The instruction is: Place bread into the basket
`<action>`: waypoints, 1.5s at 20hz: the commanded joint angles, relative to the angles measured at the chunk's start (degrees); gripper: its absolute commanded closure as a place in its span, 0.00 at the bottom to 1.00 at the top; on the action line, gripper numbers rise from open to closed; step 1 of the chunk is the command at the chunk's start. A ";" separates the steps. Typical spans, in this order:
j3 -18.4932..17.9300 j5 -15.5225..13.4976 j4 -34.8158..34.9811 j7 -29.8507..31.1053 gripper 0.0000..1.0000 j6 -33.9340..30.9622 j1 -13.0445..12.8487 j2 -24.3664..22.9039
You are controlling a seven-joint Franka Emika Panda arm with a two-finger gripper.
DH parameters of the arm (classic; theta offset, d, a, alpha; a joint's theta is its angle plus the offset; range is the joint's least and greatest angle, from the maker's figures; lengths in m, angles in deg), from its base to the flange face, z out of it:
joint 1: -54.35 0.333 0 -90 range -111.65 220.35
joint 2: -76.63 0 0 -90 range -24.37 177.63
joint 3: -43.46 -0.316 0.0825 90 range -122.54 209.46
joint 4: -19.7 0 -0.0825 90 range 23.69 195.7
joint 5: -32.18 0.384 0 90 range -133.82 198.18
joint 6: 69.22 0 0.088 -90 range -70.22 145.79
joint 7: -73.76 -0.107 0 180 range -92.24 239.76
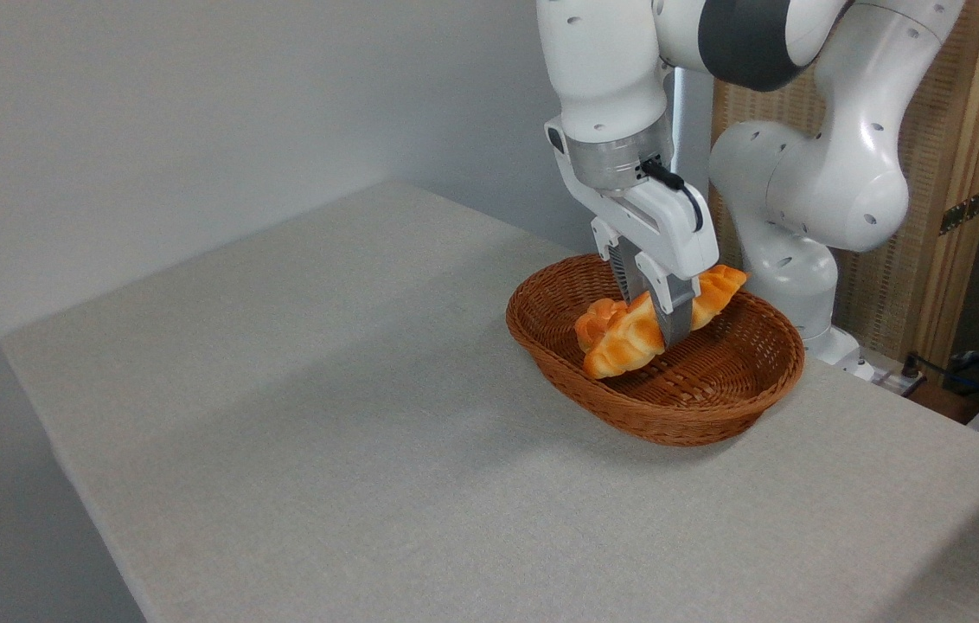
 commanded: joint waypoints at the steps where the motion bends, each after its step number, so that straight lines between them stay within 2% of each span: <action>1: -0.74 0.98 -0.06 -0.79 0.16 -1.41 -0.68 -0.36; 4: -0.65 0.98 -0.14 -0.79 0.00 -1.32 -0.68 -0.27; 19: -0.13 0.36 -1.11 -0.44 0.00 -0.88 -0.77 0.08; 22: 0.14 -0.34 -4.00 -0.35 0.00 -0.79 -0.77 0.43; 23: 0.22 -1.74 -5.66 -0.35 0.00 -0.79 -0.77 1.22; 26: 0.75 -5.87 -11.99 0.00 0.00 -0.97 -0.68 4.73; 30: 4.00 -6.93 -22.88 1.66 0.00 -1.49 -0.68 12.37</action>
